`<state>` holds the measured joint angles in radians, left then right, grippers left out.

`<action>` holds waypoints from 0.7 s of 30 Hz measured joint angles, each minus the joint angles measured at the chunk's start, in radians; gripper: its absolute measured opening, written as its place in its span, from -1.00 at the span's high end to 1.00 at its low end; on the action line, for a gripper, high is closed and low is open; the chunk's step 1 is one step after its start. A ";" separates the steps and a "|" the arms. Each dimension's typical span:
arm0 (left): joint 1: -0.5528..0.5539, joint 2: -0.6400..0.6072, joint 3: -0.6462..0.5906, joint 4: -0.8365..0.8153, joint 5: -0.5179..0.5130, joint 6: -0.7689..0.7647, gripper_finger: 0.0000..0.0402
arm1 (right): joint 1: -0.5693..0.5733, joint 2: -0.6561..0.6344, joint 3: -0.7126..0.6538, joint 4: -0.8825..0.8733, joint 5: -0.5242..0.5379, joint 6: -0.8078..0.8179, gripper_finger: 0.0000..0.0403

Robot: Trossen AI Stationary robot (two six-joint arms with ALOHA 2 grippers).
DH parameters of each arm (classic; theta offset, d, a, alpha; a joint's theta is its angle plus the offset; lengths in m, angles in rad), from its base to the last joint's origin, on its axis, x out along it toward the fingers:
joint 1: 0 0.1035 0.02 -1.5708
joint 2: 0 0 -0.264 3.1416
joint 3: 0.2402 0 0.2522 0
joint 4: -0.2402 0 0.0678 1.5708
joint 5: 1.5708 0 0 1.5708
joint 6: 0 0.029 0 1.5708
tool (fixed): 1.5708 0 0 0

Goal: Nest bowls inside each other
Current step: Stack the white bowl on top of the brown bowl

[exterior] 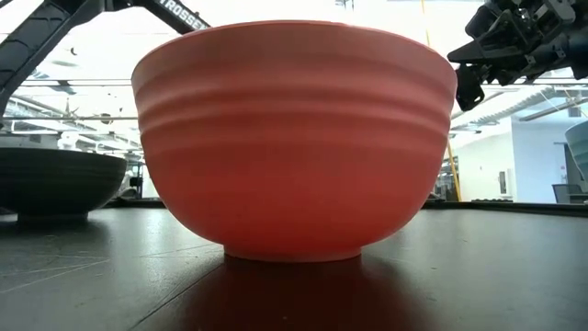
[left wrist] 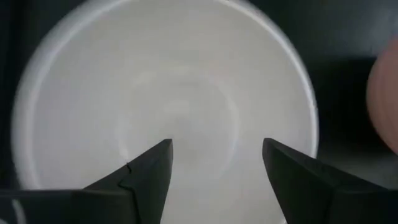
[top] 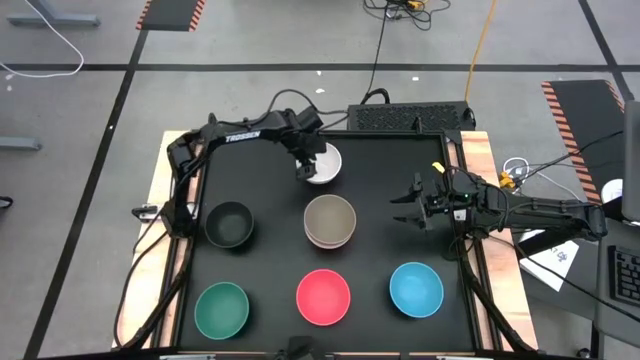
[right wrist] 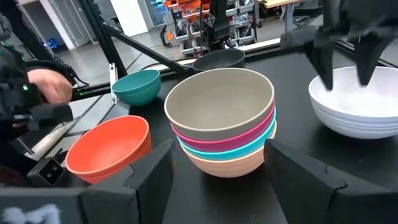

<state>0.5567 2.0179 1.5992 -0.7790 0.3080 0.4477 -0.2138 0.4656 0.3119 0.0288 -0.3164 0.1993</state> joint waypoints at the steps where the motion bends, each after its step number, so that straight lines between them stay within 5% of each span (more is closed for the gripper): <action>1: 0.003 -0.013 0.001 0.000 0.000 0.002 -0.26 | 0.000 0.000 0.000 0.000 0.000 0.004 -0.18; 21: 0.081 -0.170 -0.008 -0.035 -0.010 -0.013 -0.26 | 0.059 0.000 0.000 0.007 -0.002 0.061 -0.18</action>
<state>0.6372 1.8482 1.5913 -0.8140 0.2978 0.4351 -0.1552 0.4658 0.3119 0.0355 -0.3181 0.2602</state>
